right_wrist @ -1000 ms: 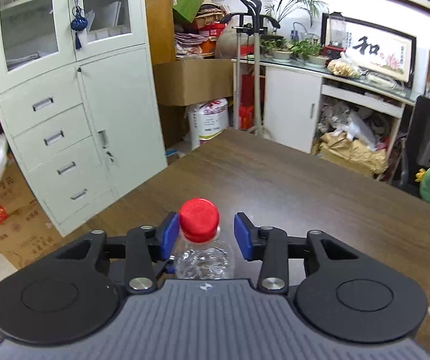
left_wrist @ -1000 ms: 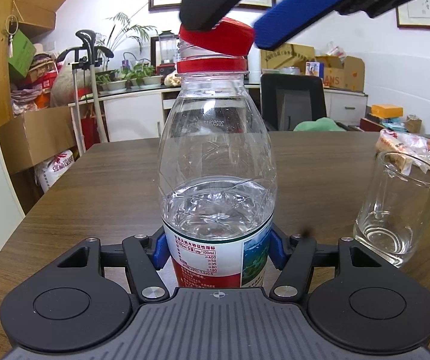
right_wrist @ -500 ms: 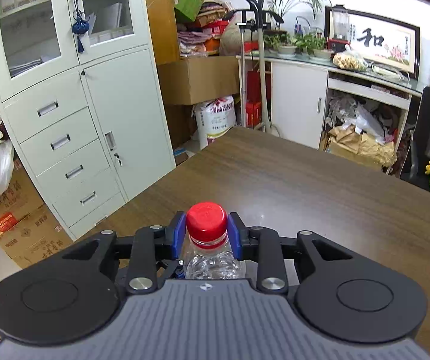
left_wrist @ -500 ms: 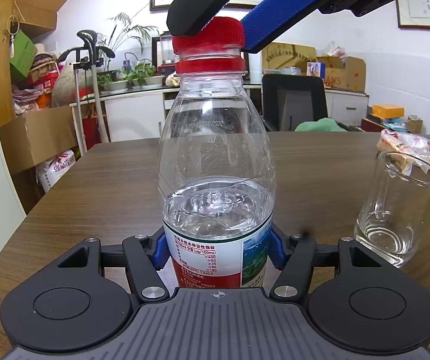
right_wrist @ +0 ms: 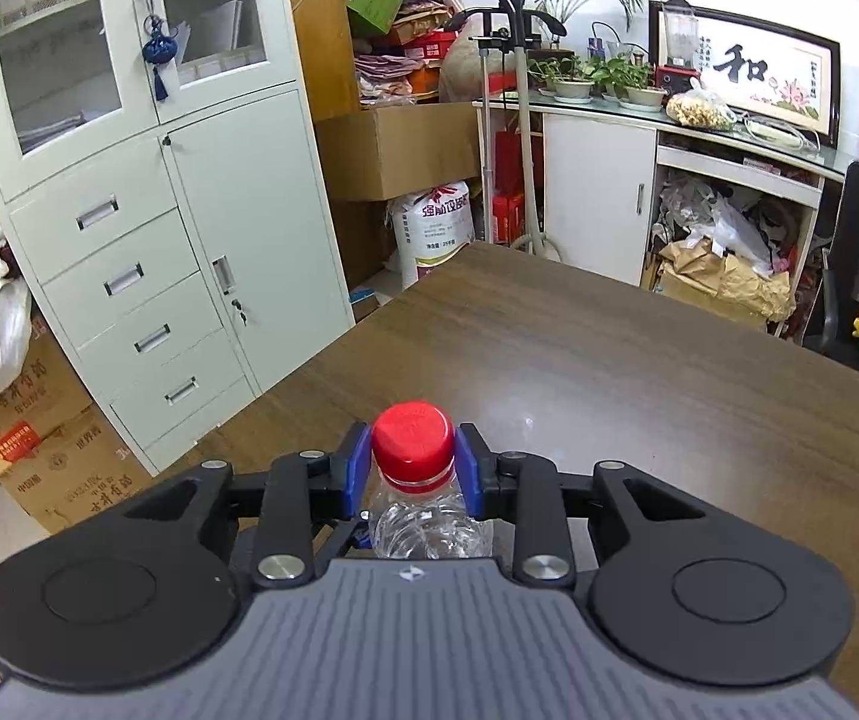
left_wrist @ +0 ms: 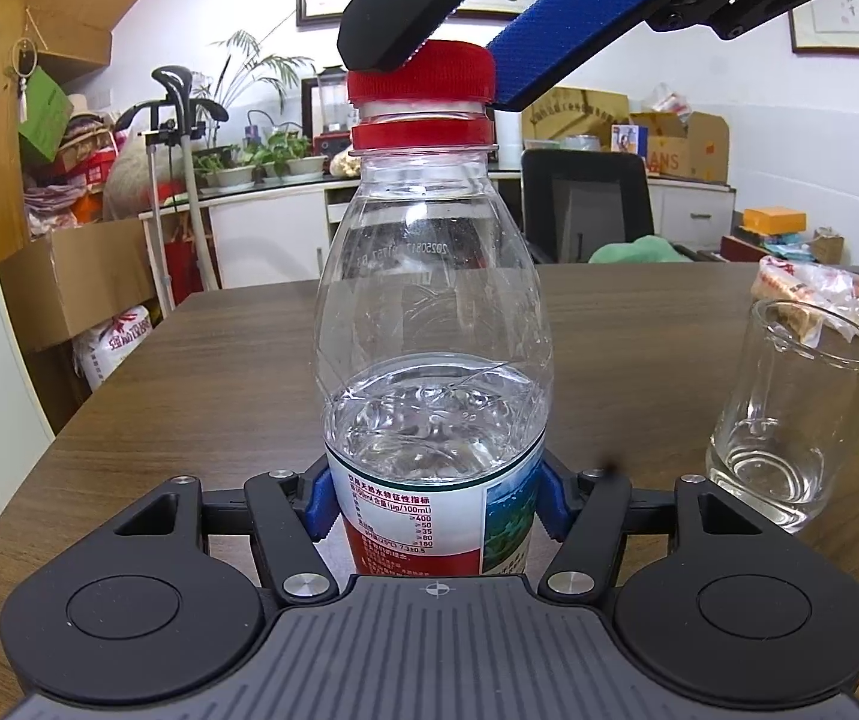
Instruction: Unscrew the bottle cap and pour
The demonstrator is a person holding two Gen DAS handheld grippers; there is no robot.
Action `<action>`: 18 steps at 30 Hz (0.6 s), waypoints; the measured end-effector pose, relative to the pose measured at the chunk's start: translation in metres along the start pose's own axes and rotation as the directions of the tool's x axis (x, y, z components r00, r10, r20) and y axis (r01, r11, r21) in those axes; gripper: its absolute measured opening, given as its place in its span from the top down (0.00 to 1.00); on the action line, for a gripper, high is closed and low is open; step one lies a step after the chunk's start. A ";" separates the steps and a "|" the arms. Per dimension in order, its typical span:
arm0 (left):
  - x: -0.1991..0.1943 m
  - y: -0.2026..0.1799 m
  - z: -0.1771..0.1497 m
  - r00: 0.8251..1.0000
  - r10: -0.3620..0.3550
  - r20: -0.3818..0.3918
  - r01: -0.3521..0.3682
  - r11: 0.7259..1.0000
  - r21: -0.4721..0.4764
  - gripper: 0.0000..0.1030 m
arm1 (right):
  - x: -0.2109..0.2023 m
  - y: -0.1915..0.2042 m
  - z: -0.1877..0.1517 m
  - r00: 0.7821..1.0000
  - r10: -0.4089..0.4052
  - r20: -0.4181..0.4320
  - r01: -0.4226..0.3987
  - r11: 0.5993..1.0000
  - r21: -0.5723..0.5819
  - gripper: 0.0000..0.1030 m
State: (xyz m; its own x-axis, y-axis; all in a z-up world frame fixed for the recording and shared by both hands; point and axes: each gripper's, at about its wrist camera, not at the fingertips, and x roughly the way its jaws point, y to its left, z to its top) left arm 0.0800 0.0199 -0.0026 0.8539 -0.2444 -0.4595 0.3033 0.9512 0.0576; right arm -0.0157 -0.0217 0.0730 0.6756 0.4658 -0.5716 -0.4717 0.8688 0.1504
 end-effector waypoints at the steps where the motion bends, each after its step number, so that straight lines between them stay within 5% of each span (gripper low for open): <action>1: 0.000 0.000 0.000 1.000 -0.001 0.000 0.001 1.000 0.000 0.39 | 0.000 0.000 0.000 1.000 0.001 0.000 -0.001 1.000 0.002 0.70; 13: -0.001 -0.002 -0.001 1.000 0.001 0.000 -0.001 1.000 0.000 0.39 | 0.004 0.004 -0.001 1.000 -0.026 0.005 0.026 1.000 0.001 0.68; 18: -0.002 -0.002 -0.002 1.000 0.000 0.001 0.000 1.000 -0.001 0.39 | 0.006 0.007 -0.001 0.999 -0.038 0.006 0.038 0.999 -0.007 0.58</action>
State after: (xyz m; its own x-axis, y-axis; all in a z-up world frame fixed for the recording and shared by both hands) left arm 0.0769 0.0191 -0.0036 0.8544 -0.2443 -0.4586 0.3027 0.9514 0.0571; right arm -0.0161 -0.0131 0.0697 0.6966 0.4333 -0.5719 -0.4498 0.8847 0.1225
